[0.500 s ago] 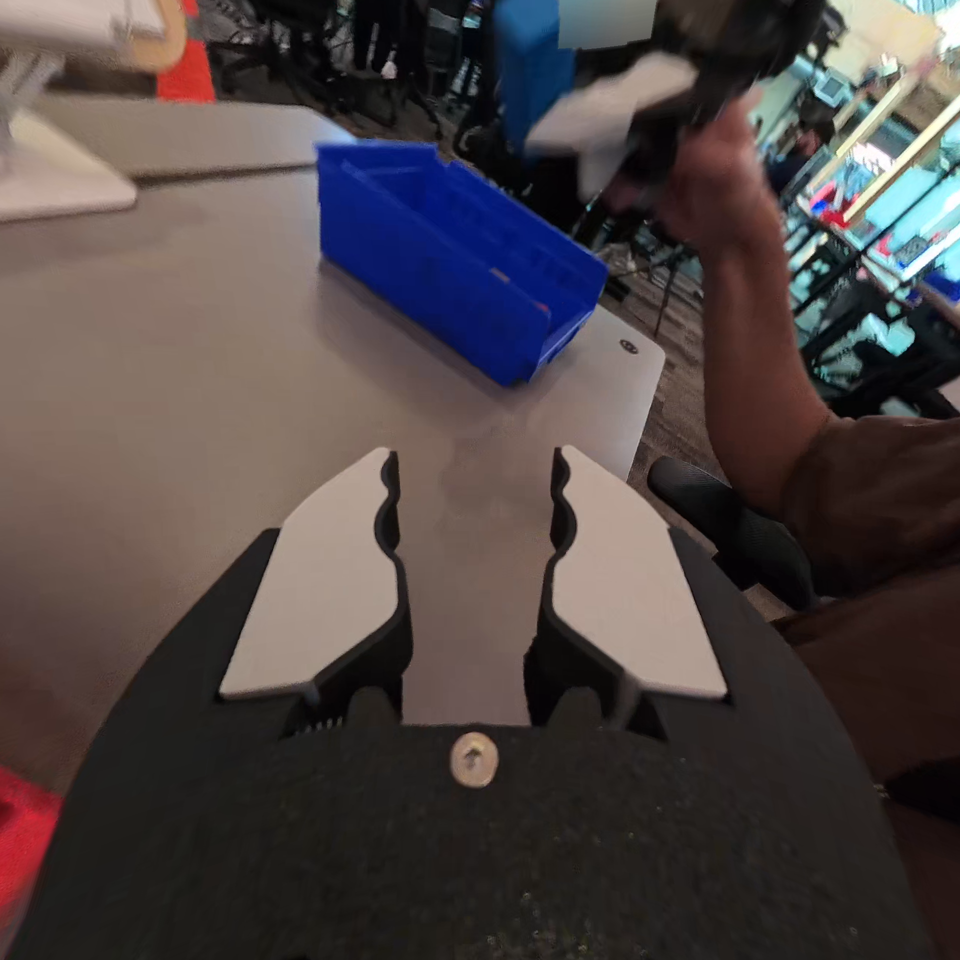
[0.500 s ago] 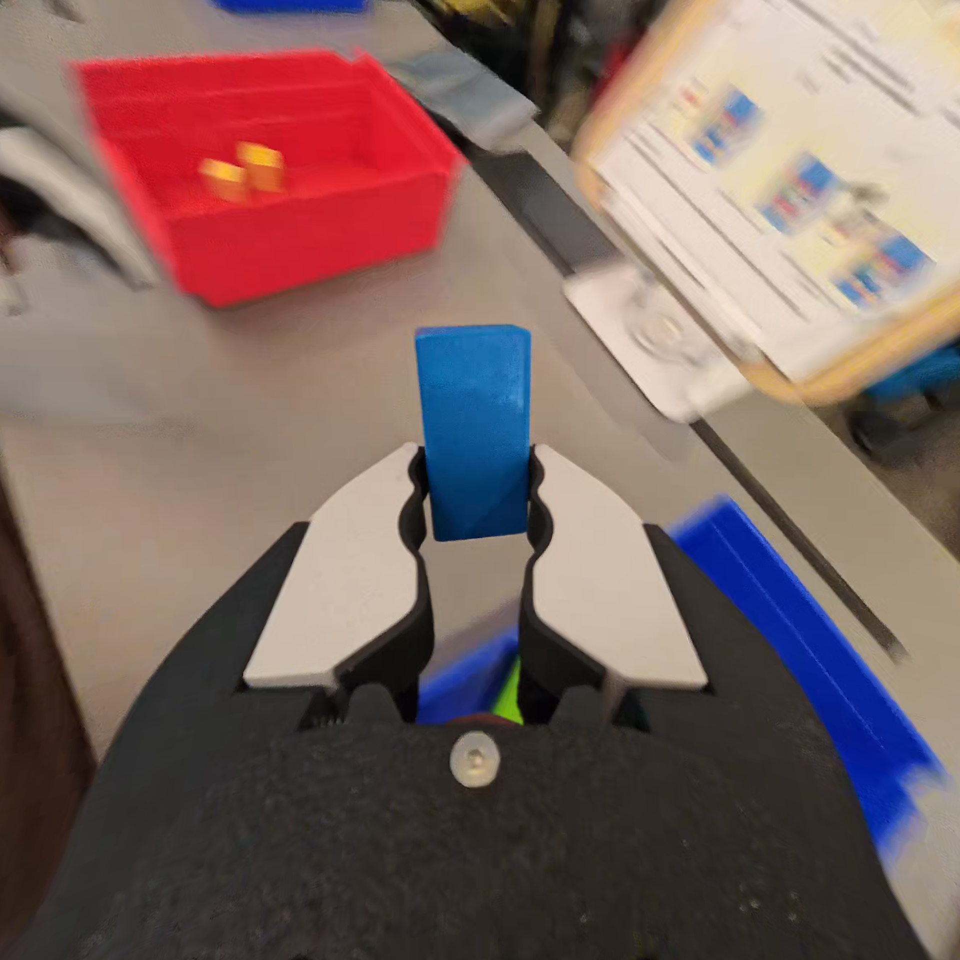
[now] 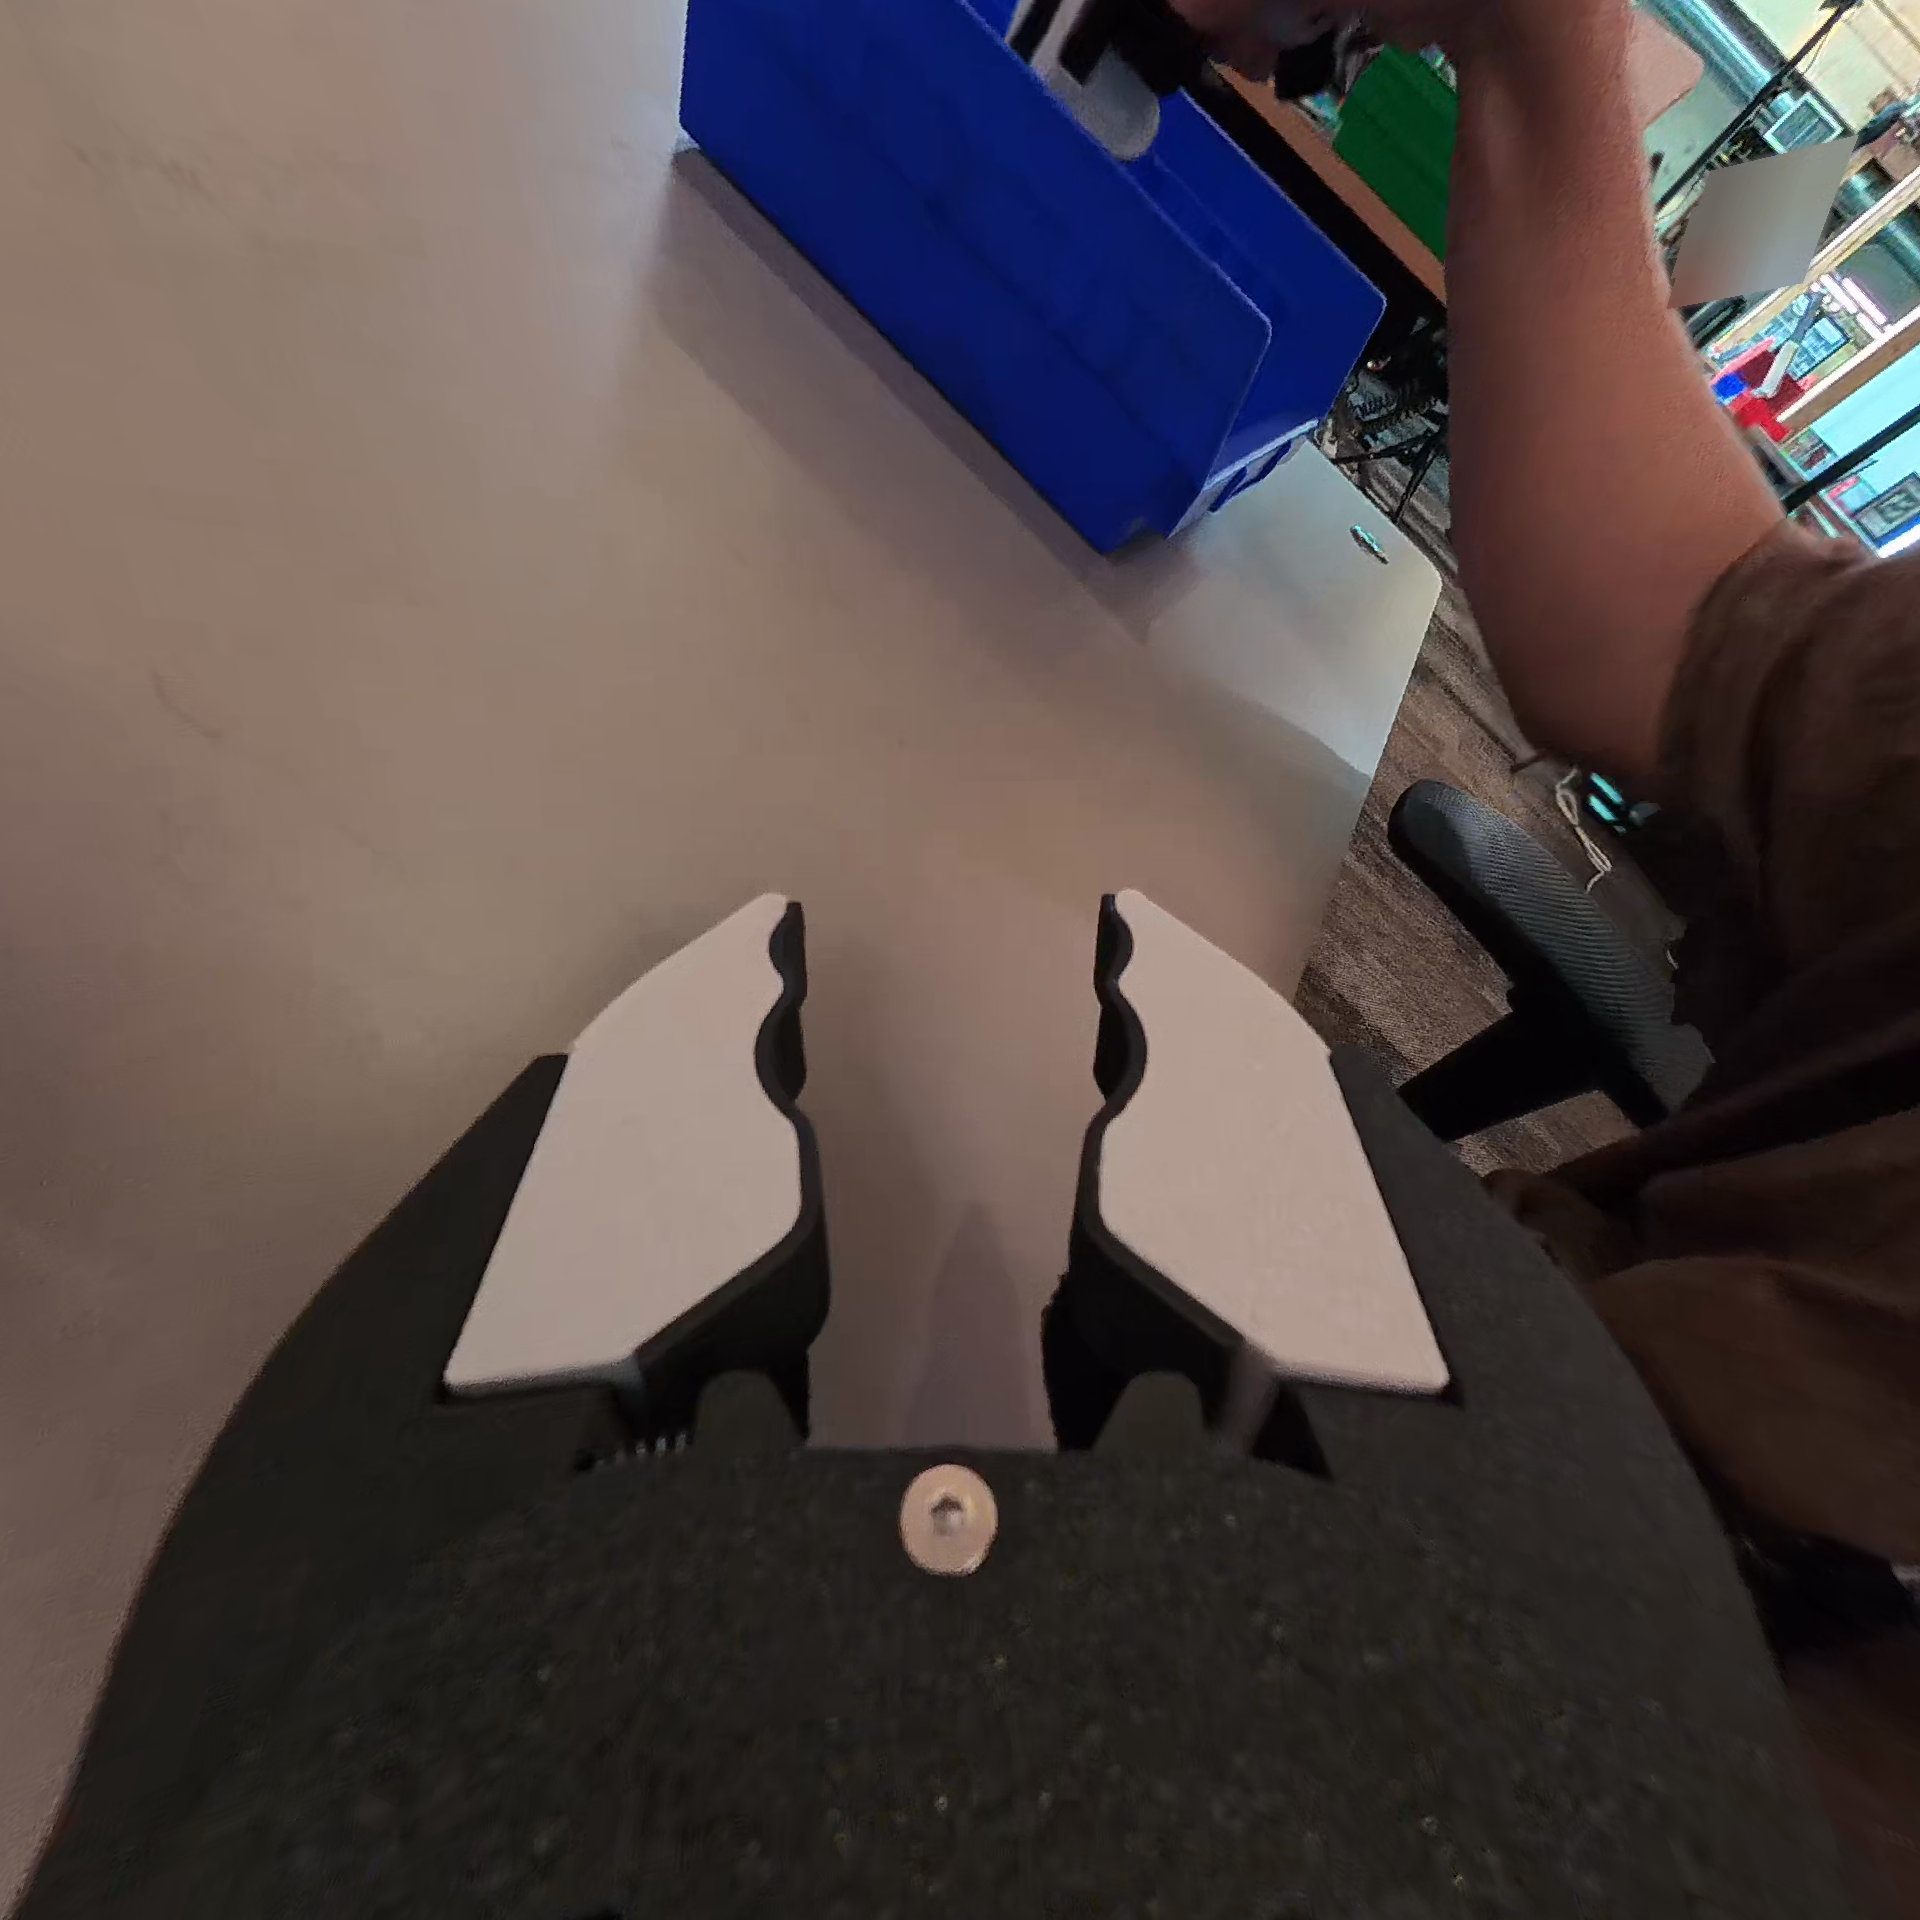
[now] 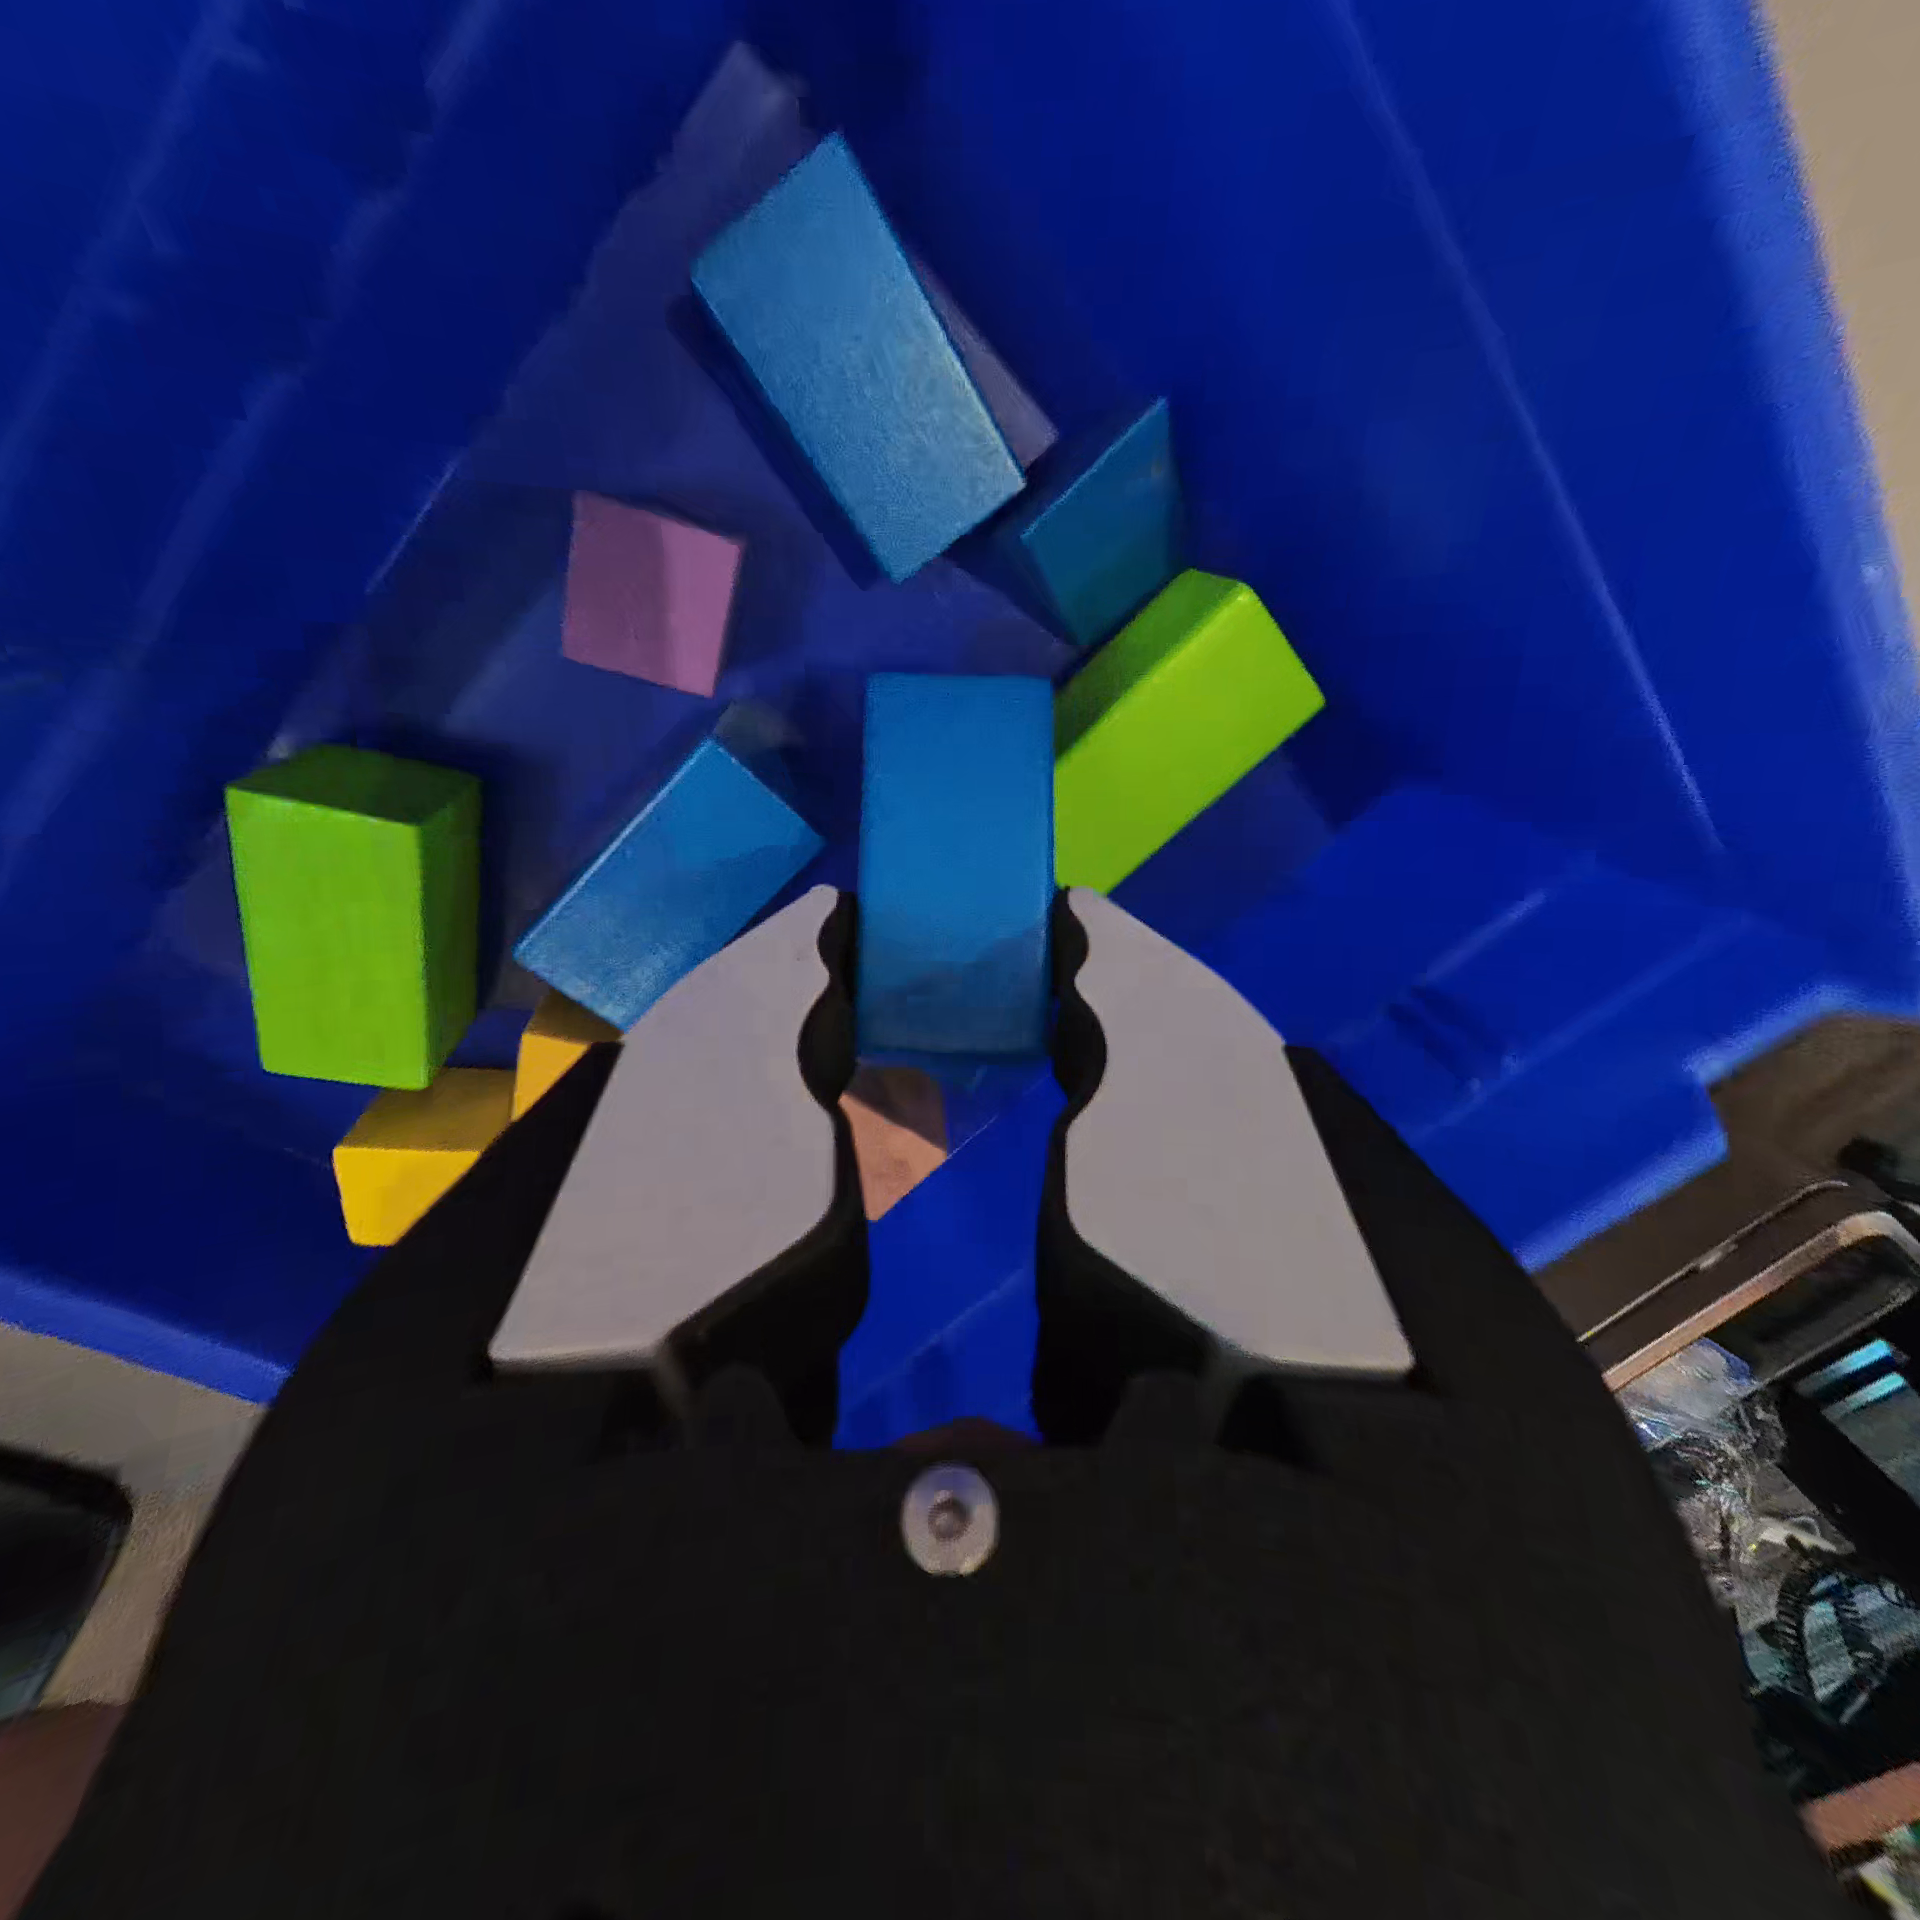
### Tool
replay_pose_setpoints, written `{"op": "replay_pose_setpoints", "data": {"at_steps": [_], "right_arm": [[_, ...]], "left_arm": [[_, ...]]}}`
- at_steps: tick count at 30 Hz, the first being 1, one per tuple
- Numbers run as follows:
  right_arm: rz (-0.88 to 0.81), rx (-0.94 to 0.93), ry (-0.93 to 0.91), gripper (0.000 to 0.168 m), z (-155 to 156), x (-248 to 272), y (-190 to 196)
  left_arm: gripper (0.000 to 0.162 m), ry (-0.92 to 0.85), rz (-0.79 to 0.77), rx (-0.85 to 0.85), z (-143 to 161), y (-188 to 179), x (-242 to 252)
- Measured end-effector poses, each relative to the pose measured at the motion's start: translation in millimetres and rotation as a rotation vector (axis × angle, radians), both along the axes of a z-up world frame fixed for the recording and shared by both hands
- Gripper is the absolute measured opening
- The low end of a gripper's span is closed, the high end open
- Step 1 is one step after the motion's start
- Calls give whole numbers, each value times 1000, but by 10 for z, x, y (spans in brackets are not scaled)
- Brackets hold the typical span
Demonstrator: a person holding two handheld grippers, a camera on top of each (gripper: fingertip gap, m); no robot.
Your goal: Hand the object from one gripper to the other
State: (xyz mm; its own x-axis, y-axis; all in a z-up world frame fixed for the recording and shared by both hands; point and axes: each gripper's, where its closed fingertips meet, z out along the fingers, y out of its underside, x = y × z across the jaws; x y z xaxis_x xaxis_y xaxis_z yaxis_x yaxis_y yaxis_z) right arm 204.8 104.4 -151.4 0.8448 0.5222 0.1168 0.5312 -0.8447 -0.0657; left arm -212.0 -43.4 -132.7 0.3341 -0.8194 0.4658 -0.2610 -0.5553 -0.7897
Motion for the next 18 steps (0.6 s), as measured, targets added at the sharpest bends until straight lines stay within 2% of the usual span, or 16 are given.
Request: {"op": "replay_pose_setpoints", "data": {"at_steps": [4, 6, 13, 18], "right_arm": [[71, -178, 36, 35, -153, -85, 30], [72, -194, 49, 35, -166, -113, 106], [45, -373, 24, 36, -333, -3, -144], [71, -317, 30, 35, -437, -56, -103]], "left_arm": [[53, 7, -20, -4, 0, -18, 2], [53, 14, -28, 6, 1, -23, 6], [53, 77, -37, 64, -61, -54, -12], [54, 94, -45, 78, -78, -71, -5]]}}
